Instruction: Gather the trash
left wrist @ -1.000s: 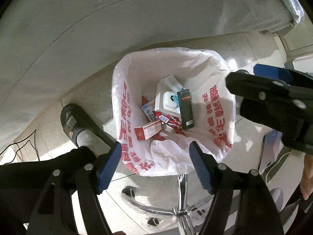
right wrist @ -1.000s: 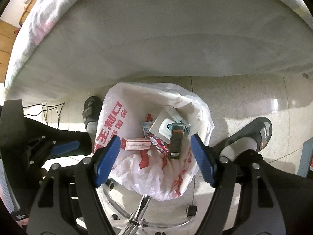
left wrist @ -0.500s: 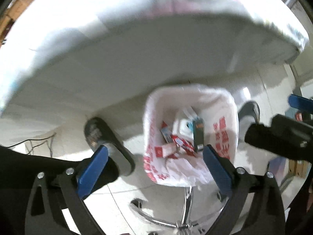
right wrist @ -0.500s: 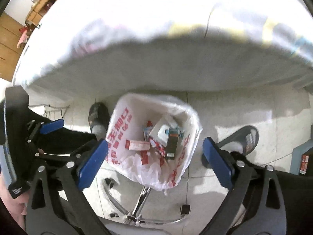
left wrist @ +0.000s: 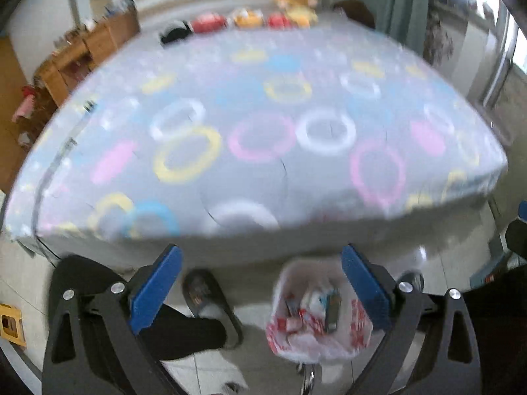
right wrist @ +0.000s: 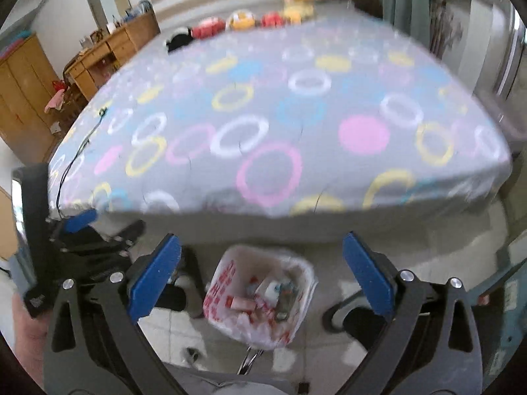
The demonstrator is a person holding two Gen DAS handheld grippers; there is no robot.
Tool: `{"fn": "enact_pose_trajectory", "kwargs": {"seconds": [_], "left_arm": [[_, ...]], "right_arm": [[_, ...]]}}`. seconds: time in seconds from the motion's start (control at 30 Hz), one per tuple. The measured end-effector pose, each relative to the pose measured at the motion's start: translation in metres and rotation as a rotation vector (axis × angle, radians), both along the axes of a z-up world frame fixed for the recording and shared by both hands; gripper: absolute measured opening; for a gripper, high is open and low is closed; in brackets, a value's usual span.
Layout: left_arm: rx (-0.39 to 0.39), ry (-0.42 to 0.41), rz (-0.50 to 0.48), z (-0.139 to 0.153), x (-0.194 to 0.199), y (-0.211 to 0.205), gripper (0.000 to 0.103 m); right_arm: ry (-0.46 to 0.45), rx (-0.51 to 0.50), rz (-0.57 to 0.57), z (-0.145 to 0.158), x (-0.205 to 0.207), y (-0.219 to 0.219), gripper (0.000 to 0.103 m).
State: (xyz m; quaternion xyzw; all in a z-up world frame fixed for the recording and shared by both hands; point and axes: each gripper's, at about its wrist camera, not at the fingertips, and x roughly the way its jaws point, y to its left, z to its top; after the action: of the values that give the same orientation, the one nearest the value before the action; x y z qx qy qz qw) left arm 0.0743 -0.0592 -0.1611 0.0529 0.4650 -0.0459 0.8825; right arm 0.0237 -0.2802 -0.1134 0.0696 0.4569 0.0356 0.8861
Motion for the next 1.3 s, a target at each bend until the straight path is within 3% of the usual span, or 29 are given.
{"fn": "enact_pose_trajectory", "kwargs": {"seconds": [0.27, 0.53, 0.83, 1.3], "left_arm": [[0.009, -0.178, 0.043, 0.091, -0.026, 0.024, 0.095], [-0.013, -0.275, 0.063, 0.135, -0.051, 0.037, 0.095], [-0.021, -0.310, 0.095, 0.155, -0.057, 0.049, 0.095], [-0.030, -0.310, 0.102, 0.157, -0.058, 0.052, 0.095]], "right_arm": [[-0.198, -0.037, -0.027, 0.072, -0.033, 0.007, 0.096], [-0.272, -0.033, -0.043, 0.098, -0.057, 0.007, 0.096], [-0.313, -0.073, -0.051, 0.113, -0.068, 0.011, 0.096], [-0.306, -0.089, -0.041, 0.109, -0.066, 0.019, 0.096]]}}
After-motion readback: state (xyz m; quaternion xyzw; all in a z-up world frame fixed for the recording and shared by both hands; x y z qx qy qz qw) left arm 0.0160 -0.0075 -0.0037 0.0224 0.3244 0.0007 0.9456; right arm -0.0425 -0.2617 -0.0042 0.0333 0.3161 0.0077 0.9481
